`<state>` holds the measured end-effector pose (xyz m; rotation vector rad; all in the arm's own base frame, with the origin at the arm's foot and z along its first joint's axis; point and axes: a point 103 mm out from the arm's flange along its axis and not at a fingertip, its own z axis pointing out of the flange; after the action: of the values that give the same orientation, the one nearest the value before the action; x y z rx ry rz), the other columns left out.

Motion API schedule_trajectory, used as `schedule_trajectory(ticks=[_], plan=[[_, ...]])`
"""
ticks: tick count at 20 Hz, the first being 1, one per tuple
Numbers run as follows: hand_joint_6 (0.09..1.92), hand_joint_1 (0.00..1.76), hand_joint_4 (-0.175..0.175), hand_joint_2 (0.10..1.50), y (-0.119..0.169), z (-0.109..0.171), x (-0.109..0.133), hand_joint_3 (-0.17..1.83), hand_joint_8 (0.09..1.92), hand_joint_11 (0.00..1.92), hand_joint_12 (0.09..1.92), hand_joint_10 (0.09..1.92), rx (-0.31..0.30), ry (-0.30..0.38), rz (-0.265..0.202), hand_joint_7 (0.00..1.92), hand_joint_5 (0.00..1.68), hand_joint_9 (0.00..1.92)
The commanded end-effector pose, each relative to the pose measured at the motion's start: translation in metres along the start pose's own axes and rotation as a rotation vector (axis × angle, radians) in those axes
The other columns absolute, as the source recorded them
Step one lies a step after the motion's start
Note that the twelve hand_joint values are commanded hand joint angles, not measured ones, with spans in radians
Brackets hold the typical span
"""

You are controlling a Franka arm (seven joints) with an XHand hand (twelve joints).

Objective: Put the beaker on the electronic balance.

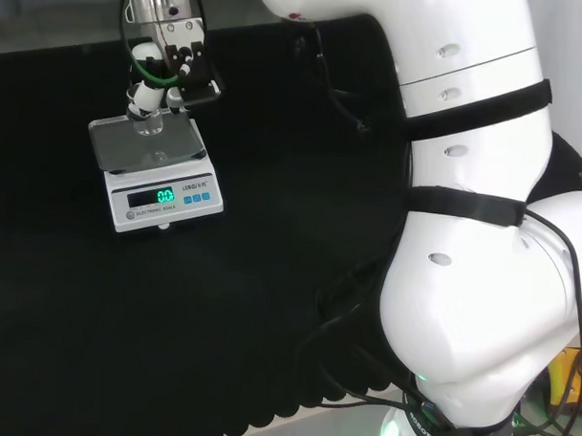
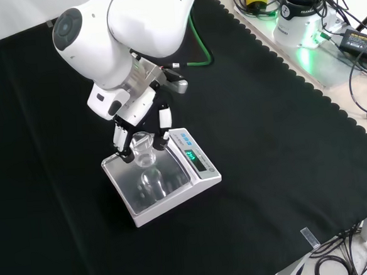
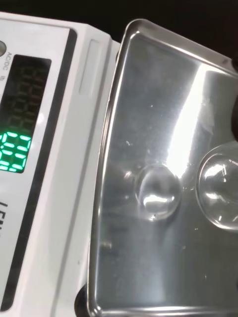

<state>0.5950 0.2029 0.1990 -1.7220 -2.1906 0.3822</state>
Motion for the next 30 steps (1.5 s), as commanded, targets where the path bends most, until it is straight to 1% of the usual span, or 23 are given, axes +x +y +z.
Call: schedule_trajectory(ticks=[1, 9, 16, 23, 26, 30], plan=[[0.85, 0.97, -0.175, 0.91, 0.007, 0.004, -0.001, 0.53, 0.90, 1.63, 0.58, 0.35, 0.003, 0.006, 0.009, 1.00, 0.70, 1.53], [0.85, 0.97, -0.175, 0.91, 0.021, 0.020, -0.008, 0.53, 0.90, 1.63, 0.57, 0.35, -0.010, 0.029, 0.029, 1.00, 0.70, 1.53], [0.85, 0.97, -0.175, 0.91, 0.027, 0.024, -0.009, 0.53, 0.90, 1.63, 0.57, 0.35, -0.001, 0.030, 0.040, 1.00, 0.70, 1.54], [0.85, 0.97, -0.175, 0.90, 0.031, 0.028, -0.010, 0.53, 0.90, 1.63, 0.57, 0.35, 0.023, 0.029, 0.048, 1.00, 0.69, 1.54], [0.84, 0.94, -0.175, 0.89, 0.032, 0.028, -0.010, 0.53, 0.89, 1.62, 0.57, 0.34, 0.031, 0.035, 0.050, 0.99, 0.67, 1.54], [0.85, 0.88, -0.175, 0.84, 0.032, 0.028, -0.009, 0.55, 0.90, 1.56, 0.61, 0.34, 0.032, 0.032, 0.049, 0.95, 0.61, 1.53]])
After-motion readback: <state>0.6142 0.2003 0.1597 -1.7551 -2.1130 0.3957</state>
